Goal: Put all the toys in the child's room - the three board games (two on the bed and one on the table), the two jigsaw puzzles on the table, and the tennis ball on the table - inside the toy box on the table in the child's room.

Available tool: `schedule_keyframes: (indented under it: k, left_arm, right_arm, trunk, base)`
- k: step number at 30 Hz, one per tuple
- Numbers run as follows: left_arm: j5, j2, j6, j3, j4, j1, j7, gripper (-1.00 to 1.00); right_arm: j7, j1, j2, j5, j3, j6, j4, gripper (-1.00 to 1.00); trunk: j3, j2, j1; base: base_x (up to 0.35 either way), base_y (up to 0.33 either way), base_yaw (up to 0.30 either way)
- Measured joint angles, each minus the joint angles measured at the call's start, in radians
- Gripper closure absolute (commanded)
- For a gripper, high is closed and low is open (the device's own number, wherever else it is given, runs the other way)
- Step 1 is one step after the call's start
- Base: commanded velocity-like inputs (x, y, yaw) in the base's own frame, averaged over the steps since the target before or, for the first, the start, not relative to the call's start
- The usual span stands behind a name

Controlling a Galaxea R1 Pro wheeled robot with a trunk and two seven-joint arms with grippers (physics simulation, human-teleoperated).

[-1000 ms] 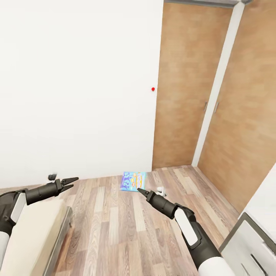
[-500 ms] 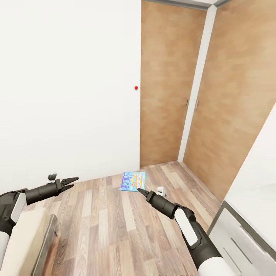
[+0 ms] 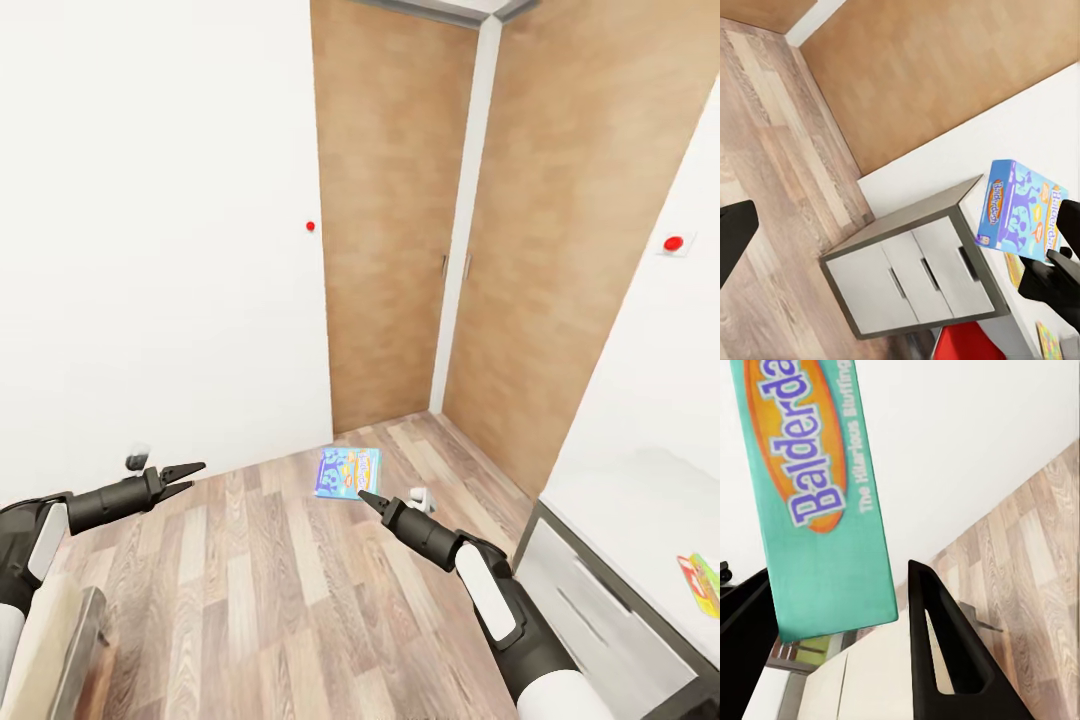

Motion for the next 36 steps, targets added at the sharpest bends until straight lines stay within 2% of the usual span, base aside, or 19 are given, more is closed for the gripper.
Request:
schedule_keyframes:
  k: [11, 26, 36]
  left_arm:
    - [0.000, 0.000, 0.000, 0.000, 0.000, 0.000, 0.000, -1.00]
    - [0.000, 0.000, 0.000, 0.000, 0.000, 0.000, 0.000, -1.00]
    - [0.000, 0.000, 0.000, 0.000, 0.000, 0.000, 0.000, -1.00]
  right_arm:
    - [0.000, 0.000, 0.000, -0.004, 0.000, 0.001, 0.001, 1.00]
    - [0.000, 0.000, 0.000, -0.004, 0.000, 0.000, 0.001, 1.00]
    - [0.000, 0.000, 0.000, -0.003, 0.000, 0.001, 0.001, 1.00]
  trunk:
    - [-0.006, 0.000, 0.000]
    - [-0.014, 0.000, 0.000]
    - [-0.020, 0.000, 0.000]
  base:
    - [0.000, 0.066, -0.260]
    - [0.000, 0.228, -0.260]
    - [0.000, 0.033, -0.260]
